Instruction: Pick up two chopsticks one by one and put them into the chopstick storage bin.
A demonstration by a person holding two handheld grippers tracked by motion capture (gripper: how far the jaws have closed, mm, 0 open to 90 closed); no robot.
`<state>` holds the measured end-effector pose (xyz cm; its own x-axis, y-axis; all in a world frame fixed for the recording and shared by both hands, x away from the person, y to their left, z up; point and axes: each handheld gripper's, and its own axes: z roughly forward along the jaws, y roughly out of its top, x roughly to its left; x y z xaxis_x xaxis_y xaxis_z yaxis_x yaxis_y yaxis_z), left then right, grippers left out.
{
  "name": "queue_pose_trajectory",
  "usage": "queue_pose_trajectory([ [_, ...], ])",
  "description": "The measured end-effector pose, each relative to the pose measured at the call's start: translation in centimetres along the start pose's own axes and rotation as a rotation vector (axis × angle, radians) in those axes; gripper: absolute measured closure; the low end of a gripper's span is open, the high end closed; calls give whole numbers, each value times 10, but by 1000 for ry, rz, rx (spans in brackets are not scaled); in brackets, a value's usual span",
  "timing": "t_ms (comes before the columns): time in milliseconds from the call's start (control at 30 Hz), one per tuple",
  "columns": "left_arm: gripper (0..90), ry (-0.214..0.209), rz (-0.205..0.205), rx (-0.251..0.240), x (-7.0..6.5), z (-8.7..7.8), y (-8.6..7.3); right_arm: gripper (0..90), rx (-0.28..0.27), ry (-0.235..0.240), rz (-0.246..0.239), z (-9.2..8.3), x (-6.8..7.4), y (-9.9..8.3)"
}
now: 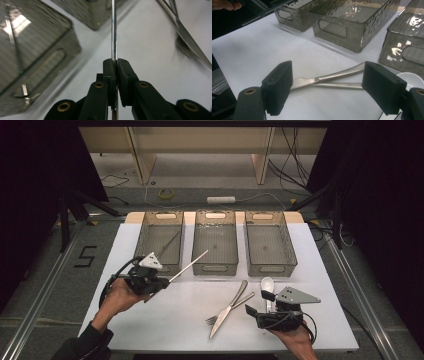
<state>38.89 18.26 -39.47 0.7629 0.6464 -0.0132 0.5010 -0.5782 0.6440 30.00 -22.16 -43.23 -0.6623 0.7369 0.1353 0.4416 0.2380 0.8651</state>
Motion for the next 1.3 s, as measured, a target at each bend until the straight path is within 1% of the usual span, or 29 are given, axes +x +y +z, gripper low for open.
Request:
queue_pose_trajectory([
  [33, 849, 8, -15, -18, 3, -2, 1, 253, 1, 0, 2, 0, 0, 0],
  [100, 849, 17, -34, -37, 9, -4, 3, 253, 1, -1, 0, 0, 0, 0],
  [133, 849, 30, -36, -41, 11, -5, 4, 253, 1, -1, 0, 0, 0, 0],
  [233, 849, 44, -56, -64, 19, -6, 7, 253, 2, 0, 1, 0, 0, 0],
  [367, 849, 56, -75, -78, 28, -9, 9, 253, 2, 0, 5, 0, 0, -1],
  [467, 849, 84, -85, -97, 33, -10, 11, 253, 1, 0, 7, 0, -1, -1],
  [567, 849, 95, -92, -98, 40, -10, 13, 253, 4, -2, 14, 0, -1, -1],
  [600, 849, 102, -101, -106, 41, -10, 14, 253, 4, -2, 14, 0, -1, -1],
  [700, 849, 118, -99, -111, 45, -11, 19, 253, 2, 0, 14, 1, -1, -1],
  [733, 849, 123, -106, -117, 46, -12, 20, 253, 2, -1, 13, 1, -1, -1],
  [900, 849, 134, -115, -126, 54, -11, 27, 253, 1, 0, 17, 0, -1, -1],
  [933, 849, 137, -125, -129, 55, -10, 27, 253, 1, 1, 16, 0, -1, -1],
  [1033, 849, 148, -131, -132, 62, -8, 28, 253, -1, 2, 17, 0, -2, -2],
  [1100, 849, 152, -142, -135, 67, -9, 29, 253, -1, 2, 18, 0, -2, -2],
  [1200, 849, 165, -165, -155, 73, -11, 31, 253, -1, 3, 25, 0, -3, -2],
  [1300, 849, 178, -176, -163, 79, -11, 32, 253, -1, 3, 23, 0, -3, -2],
])
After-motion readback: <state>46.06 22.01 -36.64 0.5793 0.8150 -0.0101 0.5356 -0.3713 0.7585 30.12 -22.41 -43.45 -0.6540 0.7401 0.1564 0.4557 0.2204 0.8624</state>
